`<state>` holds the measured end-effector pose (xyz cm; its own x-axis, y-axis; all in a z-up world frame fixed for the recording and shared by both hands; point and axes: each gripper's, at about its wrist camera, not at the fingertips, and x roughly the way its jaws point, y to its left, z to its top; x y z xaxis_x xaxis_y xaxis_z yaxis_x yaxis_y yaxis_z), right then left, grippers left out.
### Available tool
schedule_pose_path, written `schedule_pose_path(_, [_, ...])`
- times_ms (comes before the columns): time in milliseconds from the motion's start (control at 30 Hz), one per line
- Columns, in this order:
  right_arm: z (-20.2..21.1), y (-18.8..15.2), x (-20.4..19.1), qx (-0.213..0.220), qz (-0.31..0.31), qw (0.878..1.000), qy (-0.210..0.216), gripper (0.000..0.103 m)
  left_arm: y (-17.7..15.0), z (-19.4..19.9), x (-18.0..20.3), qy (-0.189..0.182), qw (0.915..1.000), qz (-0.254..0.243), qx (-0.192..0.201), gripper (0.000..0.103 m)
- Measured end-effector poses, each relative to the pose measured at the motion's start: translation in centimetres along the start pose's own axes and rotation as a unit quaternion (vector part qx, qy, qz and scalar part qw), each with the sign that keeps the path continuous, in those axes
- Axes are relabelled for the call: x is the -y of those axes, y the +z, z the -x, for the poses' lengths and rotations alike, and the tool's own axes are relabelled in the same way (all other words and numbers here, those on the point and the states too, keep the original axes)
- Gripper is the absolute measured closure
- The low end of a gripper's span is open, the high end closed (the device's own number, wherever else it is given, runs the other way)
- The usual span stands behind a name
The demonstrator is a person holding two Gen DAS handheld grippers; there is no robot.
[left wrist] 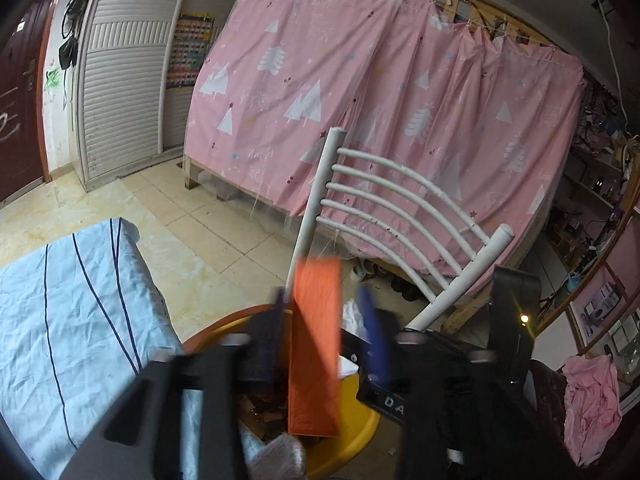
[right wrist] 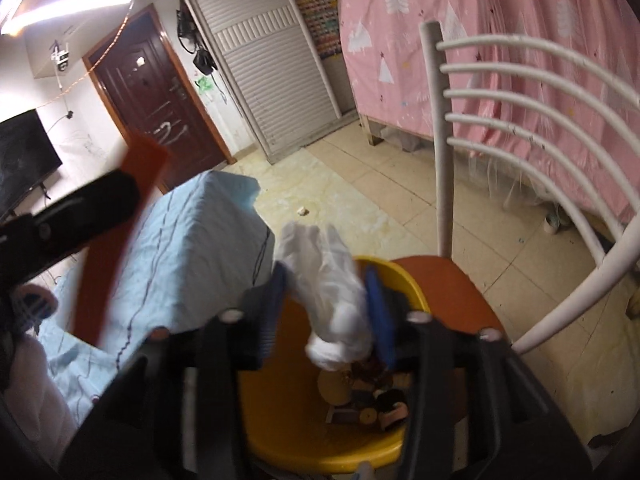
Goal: Collect trash
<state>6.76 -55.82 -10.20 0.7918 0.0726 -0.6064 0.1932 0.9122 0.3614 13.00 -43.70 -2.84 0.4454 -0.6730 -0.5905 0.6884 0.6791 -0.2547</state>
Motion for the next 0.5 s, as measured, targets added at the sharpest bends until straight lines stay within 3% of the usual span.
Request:
schedule_pose_path(33, [0.0,0.0,0.0,-0.001,-0.001,1.0,-0.001,0.054,-0.1,-0.1,-0.1,0.002,1.0,0.001,0.0,0.041])
schedule_pose_path(200, [0.2,0.1,-0.3,0.001,-0.007,1.0,0.005,0.046,-0.3,0.8,-1.0,0.013,0.9998,0.012,0.001,0.04])
schedule_pose_path(433, [1.0,-0.1,-2.6,0.008,0.003,1.0,0.028,0.013,-0.7,4.3,-2.8,0.028,0.9989,0.028,0.027,0.037])
schedule_pose_path(500, [1.3,-0.1,-3.6,0.013,0.009,0.999,0.032,0.01,-1.0,5.6,-3.4,0.036,0.9981,0.034,0.037,0.036])
